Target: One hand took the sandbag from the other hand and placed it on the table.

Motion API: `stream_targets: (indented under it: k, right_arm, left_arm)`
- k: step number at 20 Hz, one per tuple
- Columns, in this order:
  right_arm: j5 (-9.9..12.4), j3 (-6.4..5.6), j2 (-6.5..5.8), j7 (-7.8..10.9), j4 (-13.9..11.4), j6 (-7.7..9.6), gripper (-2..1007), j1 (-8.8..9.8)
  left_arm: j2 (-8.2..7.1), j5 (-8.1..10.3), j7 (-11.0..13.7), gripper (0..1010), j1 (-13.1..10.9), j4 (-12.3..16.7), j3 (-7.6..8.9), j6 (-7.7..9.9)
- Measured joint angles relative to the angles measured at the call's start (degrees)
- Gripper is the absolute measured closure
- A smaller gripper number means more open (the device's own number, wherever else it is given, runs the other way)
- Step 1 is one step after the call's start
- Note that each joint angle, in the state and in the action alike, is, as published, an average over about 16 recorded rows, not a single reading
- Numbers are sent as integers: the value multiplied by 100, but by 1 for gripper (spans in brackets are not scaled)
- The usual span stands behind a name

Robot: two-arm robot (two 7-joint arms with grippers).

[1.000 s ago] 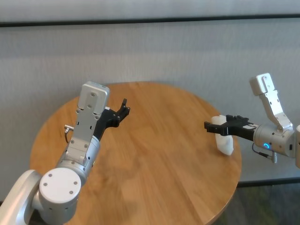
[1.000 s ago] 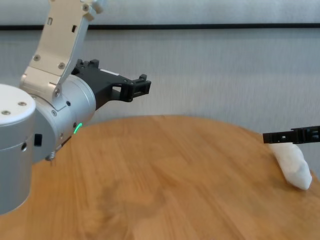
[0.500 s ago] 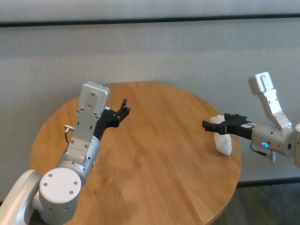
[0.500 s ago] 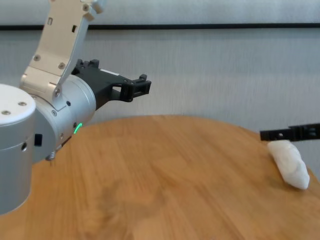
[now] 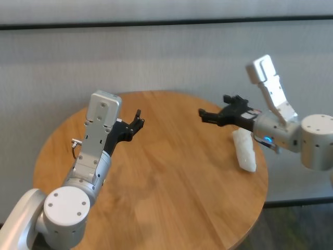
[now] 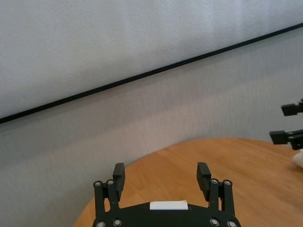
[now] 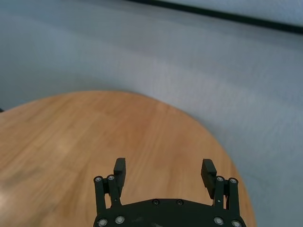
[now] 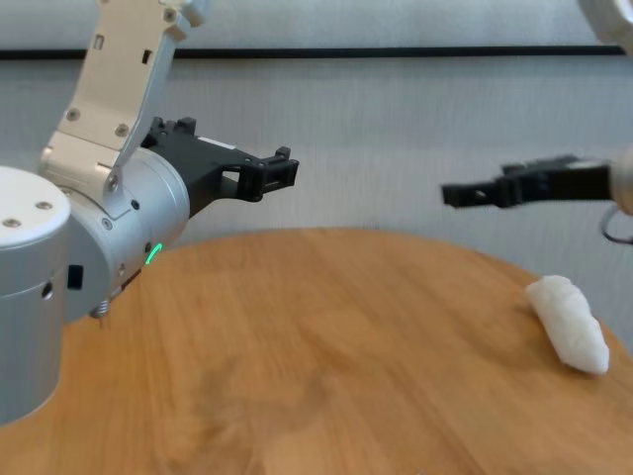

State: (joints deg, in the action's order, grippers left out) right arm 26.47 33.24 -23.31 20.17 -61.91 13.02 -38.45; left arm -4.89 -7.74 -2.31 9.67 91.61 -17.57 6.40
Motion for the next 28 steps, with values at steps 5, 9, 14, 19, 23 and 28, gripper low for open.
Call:
stream_targets:
  k: [5,9,14,19,23,28]
  right_arm:
    - [-348,176,294,-77,18,-240,3,-182]
    - [-574,286,544,-165,92,-366,3,-289]
    - [-803,370,831,-306,229,-451,3,-390]
    - [-967,400,1032,-409,342,-473,3,-454]
    - [-1044,400,1119,-450,400,-465,3,-491]
    - [-1083,392,1155,-452,423,-449,3,-506]
  left_arm:
    - [0,0,0,8,0,0,0,0]
    - [0,0,0,8,0,0,0,0]
    - [0,0,0,8,0,0,0,0]
    - [0,0,0,8,0,1,0,0]
    - [0,0,0,8,0,1,0,0]
    - [0,0,0,8,0,1,0,0]
